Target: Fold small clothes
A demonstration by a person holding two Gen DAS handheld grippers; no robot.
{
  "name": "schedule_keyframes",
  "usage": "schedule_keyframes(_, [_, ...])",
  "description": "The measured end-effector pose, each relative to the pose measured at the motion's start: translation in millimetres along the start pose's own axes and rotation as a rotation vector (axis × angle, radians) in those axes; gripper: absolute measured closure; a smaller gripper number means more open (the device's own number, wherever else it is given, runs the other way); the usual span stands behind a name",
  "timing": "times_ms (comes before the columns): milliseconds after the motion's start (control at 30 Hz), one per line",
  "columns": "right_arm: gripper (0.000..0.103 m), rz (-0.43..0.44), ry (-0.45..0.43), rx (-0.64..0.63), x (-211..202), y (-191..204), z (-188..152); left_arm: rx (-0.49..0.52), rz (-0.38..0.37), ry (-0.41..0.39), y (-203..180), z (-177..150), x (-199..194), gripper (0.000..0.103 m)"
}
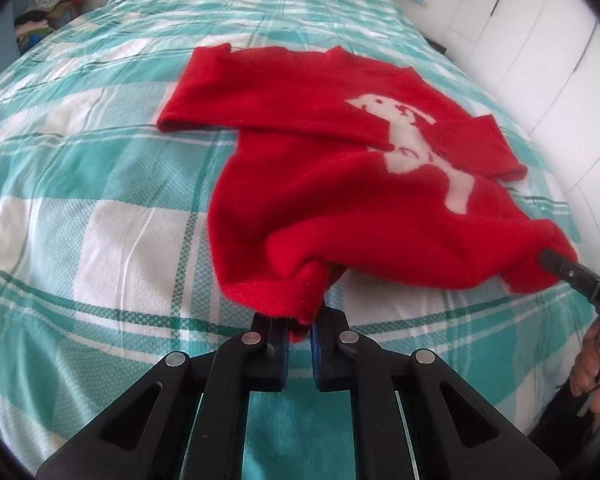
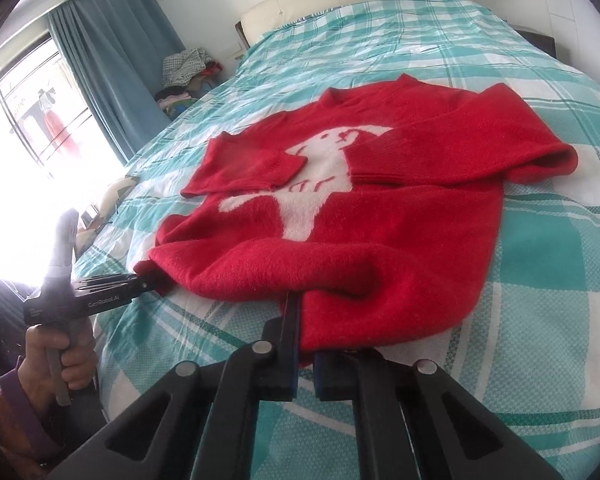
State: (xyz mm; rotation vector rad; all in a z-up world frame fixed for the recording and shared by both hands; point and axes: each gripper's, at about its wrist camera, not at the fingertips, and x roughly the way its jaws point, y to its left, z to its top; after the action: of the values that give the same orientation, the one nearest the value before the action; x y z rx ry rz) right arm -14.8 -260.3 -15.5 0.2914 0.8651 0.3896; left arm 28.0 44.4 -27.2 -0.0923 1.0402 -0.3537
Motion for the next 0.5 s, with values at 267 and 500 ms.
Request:
schedule_keyframes(267, [0.099,0.217,0.073,0.148,-66.0,-19.7,-5.7,0.044,-0.107,0.156,15.8,-13.9,-32.6,0.098])
schedule_keyframes(500, [0.093,0.071,0.159,0.168,-20.4,-46.0,-38.1,0.032,-0.097,0.198,20.8,-36.4,-6.4,0.096])
